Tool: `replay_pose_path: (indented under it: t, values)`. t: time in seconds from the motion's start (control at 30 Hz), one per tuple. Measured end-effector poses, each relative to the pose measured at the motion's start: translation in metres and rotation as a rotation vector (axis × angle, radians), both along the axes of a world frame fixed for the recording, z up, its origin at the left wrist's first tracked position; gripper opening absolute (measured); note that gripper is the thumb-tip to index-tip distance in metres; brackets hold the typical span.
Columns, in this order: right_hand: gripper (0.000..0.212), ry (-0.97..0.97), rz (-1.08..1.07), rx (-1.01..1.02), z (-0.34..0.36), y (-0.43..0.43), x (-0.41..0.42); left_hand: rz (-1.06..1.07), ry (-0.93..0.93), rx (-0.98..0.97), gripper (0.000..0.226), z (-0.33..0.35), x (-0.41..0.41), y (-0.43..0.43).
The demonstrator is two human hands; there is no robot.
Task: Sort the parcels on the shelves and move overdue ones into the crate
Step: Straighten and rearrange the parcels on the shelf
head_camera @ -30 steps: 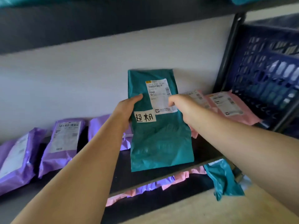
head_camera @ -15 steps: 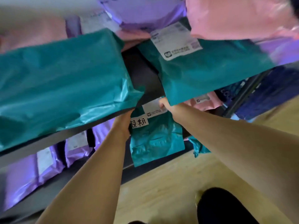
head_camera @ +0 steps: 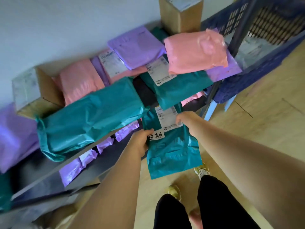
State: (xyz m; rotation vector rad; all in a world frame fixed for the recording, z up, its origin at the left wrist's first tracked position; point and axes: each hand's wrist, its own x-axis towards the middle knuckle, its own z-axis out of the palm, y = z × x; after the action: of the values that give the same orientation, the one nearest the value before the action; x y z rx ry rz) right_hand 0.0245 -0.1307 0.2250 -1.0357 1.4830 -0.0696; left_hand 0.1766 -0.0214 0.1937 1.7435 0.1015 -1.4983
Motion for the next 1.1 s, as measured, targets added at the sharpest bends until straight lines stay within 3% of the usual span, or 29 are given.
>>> replay_pose_path:
  t: [0.23, 0.37, 0.77, 0.87, 0.9, 1.03, 1.1]
  values:
    - [0.043, 0.008, -0.185, 0.071, 0.054, 0.052, -0.054, -0.199, -0.009, 0.01, 0.026, 0.054, -0.037, 0.022]
    - [0.017, -0.006, -0.298, 0.081, 0.068, 0.073, -0.087, -0.305, -0.009, 0.005, 0.027, 0.069, -0.061, 0.024]
    - [0.004, -0.103, -0.532, 0.142, 0.072, 0.061, -0.202, -0.53, 0.007, -0.054, 0.03, 0.102, -0.159, -0.026]
    - [0.061, -0.11, -0.549, 0.215, 0.043, 0.026, -0.249, -0.554, 0.011, -0.076, 0.03, 0.108, -0.197, -0.057]
    - [0.066, -0.117, -0.567, 0.249, 0.042, 0.019, -0.258, -0.553, 0.009, -0.082, 0.03, 0.11, -0.206, -0.064]
    - [0.032, -0.138, -0.574, 0.172, 0.09, -0.023, -0.308, -0.518, 0.006, -0.129, 0.03, 0.12, -0.265, -0.117]
    - [0.025, -0.186, -0.532, 0.086, 0.102, -0.05, -0.338, -0.484, 0.004, -0.163, 0.028, 0.128, -0.293, -0.143]
